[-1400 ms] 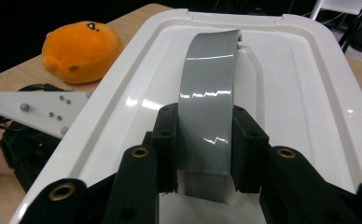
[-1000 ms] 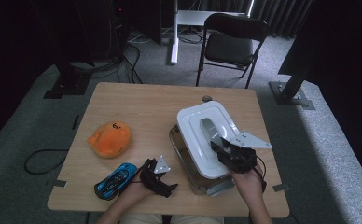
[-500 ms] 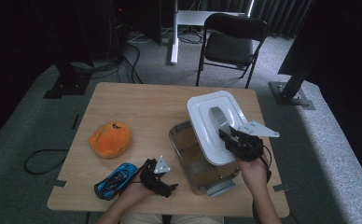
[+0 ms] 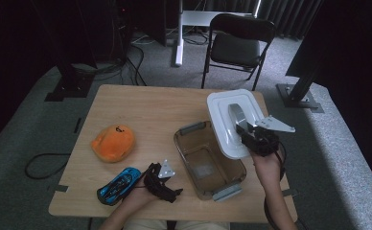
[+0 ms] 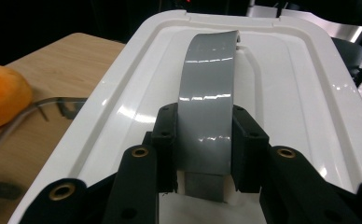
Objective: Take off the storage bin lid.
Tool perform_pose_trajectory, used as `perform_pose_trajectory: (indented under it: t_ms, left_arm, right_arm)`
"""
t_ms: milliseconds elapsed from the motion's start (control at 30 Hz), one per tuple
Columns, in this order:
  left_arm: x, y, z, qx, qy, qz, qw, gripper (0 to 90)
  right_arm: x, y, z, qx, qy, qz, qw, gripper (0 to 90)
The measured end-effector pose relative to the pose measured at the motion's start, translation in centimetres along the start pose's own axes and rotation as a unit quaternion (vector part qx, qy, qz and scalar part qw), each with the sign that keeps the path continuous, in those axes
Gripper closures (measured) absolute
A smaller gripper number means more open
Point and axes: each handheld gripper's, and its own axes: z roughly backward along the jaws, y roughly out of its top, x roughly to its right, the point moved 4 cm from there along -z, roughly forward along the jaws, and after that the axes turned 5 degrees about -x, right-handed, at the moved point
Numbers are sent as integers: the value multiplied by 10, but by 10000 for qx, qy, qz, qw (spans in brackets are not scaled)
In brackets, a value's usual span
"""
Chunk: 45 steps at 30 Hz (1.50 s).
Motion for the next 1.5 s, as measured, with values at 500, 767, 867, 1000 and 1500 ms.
perform_pose_trajectory:
  t_ms: [500,767,867,1000,1500]
  left_arm:
    - [0,0,0,13,7,0,10000,26]
    - [0,0,0,-6,2,-17,10000,26]
    - [0,0,0,-8,6,-17,10000,26]
    - [0,0,0,-8,11,-22,10000,26]
    - [0,0,0,-8,4,-16,10000,26]
  right_arm:
    - [43,-16,-18,-159,-521,-374,9978,673]
    - [60,-33,-33,-313,-655,-548,9959,673]
    - [65,-41,-42,-410,-683,-624,9949,673]
    - [70,-52,-56,-503,-716,-713,9936,673]
    - [77,-92,-96,-877,-693,-875,9899,672]
